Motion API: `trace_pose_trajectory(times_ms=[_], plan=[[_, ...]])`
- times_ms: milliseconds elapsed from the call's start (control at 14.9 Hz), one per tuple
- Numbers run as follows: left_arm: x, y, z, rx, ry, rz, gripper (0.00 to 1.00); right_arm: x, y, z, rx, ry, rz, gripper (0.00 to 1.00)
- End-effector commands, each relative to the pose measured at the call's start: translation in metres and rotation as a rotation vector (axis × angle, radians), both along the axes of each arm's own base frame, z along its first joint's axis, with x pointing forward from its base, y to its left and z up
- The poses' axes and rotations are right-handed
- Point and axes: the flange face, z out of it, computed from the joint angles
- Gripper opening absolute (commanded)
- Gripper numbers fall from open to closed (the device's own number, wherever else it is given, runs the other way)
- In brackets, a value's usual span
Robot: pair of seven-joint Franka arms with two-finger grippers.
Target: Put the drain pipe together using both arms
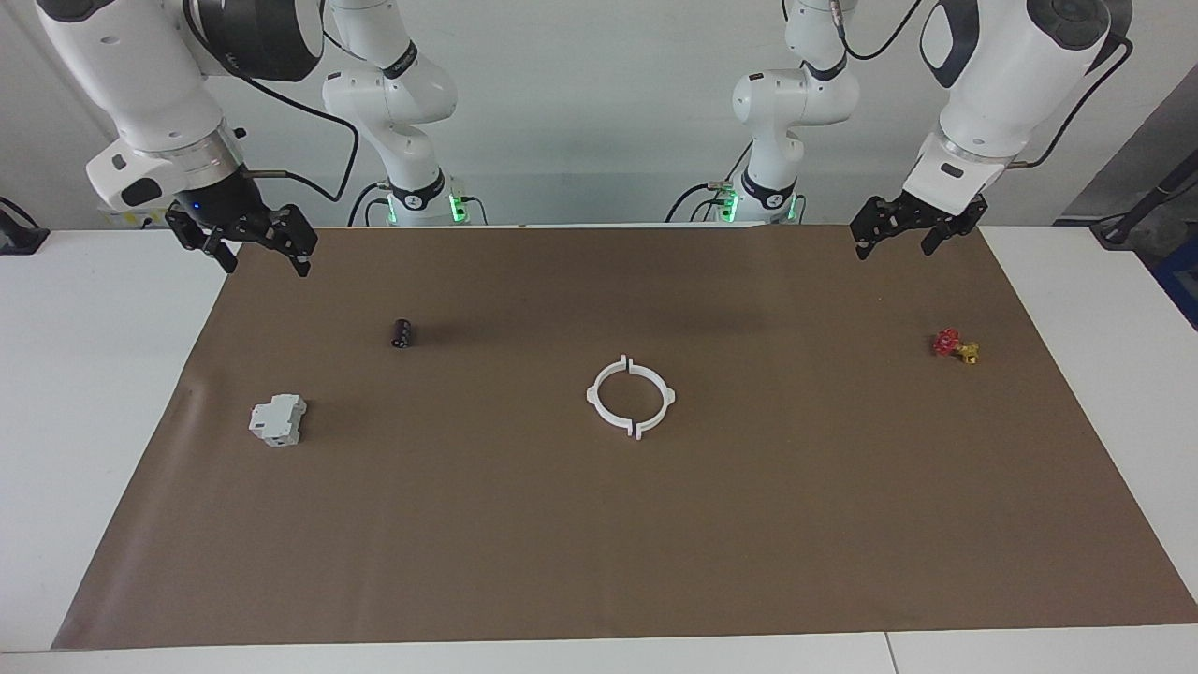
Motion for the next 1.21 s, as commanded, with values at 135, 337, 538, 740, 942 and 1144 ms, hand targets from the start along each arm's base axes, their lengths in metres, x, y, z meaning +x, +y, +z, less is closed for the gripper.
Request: trace_pose_trajectory(times_ms=[135,337,538,740,942,1144], plan=[[0.0019,-0.0004,-0.0011,-0.012,-0.011,0.001,1.00,-0.0060,-0.0020,0.0028,-0.003,0.001,0.015,1.00],[0.0019,-0.0004,-0.0011,-0.012,-0.011,0.001,1.00,-0.0060,-0.0020,0.0028,-0.003,0.001,0.015,1.00],[0.0019,-0.0004,-0.0011,-0.012,-0.011,0.001,1.00,-0.0059,-0.0012,0.0028,-0.003,0.001,0.018,1.00],[-0.0001,-0.0003,-0.0050,-0.010,-0.002,0.001,1.00,-0.0060,-0.0022,0.0028,-0.004,0.002,0.017,1.00],[0.0000,-0.0003,-0.0043,-0.010,-0.003,0.001,1.00,-0.0059,-0.0012,0.0028,-0.003,0.001,0.018,1.00],[0.0000,-0.0003,-0.0030,-0.011,-0.005,0.001,1.00,-0.0059,-0.0012,0.0035,-0.003,0.000,0.018,1.00]])
